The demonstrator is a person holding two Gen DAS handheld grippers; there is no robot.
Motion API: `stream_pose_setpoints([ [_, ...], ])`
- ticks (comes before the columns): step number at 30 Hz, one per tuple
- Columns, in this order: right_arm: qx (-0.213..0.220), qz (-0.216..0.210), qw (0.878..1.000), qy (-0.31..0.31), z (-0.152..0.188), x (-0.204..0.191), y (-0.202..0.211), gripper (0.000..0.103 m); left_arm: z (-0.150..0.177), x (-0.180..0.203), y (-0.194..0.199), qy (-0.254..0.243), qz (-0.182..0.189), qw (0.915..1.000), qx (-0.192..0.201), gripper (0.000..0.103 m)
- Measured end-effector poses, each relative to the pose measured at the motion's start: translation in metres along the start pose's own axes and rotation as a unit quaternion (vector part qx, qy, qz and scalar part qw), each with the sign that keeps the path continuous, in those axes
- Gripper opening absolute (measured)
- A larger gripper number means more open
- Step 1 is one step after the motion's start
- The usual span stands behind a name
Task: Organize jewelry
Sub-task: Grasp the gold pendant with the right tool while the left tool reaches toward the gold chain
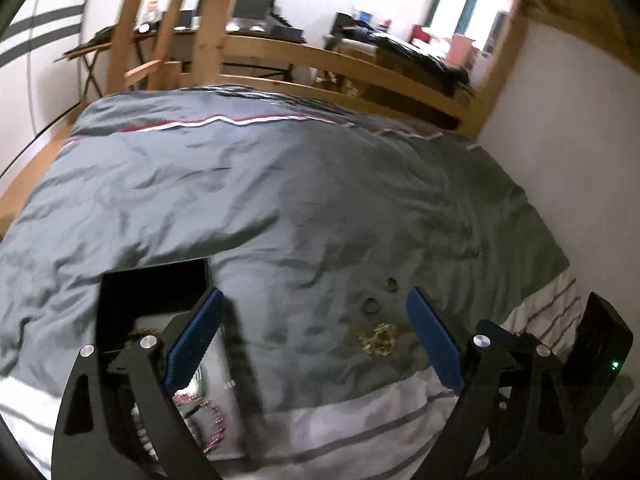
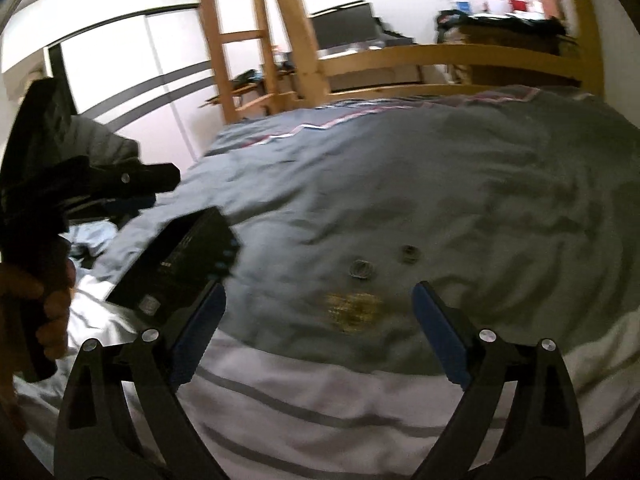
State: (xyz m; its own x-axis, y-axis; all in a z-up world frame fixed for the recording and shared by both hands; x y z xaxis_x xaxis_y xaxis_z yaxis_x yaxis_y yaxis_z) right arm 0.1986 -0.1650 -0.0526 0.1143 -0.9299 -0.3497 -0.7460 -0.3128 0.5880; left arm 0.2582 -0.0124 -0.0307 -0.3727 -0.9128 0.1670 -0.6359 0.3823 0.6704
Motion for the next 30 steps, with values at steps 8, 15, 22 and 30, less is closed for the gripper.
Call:
stream_pose_setpoints([
  [8, -0.024, 0.024, 0.999, 0.006, 0.016, 0.038, -0.031, 0.074, 0.009, 0.032, -0.088, 0.023, 0.047, 0.9973, -0.051, 0.090],
  [15, -0.034, -0.012, 0.999, 0.024, 0.018, 0.031, -0.064, 0.065, 0.015, 0.035, -0.150, 0.000, 0.058, 0.9943, -0.089, 0.090],
  [22, -0.085, -0.006, 0.996, 0.021, 0.033, 0.037, -0.102, 0.031, 0.023, 0.027, -0.177, 0.033, 0.064, 0.9911, -0.112, 0.090],
  [30, -0.058, -0.020, 0.997, -0.055, 0.019, 0.062, -0.081, 0.013, 0.031, 0.032, -0.161, 0.031, 0.058, 0.9908, -0.118, 0.090],
])
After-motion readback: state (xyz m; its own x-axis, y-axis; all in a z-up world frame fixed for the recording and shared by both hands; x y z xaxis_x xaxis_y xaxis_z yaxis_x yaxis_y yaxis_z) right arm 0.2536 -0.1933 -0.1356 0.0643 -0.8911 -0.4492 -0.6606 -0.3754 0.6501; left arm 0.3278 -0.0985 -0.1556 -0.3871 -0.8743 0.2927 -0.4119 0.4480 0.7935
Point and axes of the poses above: each gripper's, at about its wrist camera, not at the fingertips, and y roughly against the way its jaws point, x to its right, z to its underside, the point moved 5 cm from there along -y, roughly the way its jaws point, and after that the axes turned 8 degrees about -y, right-handed, at the moved point
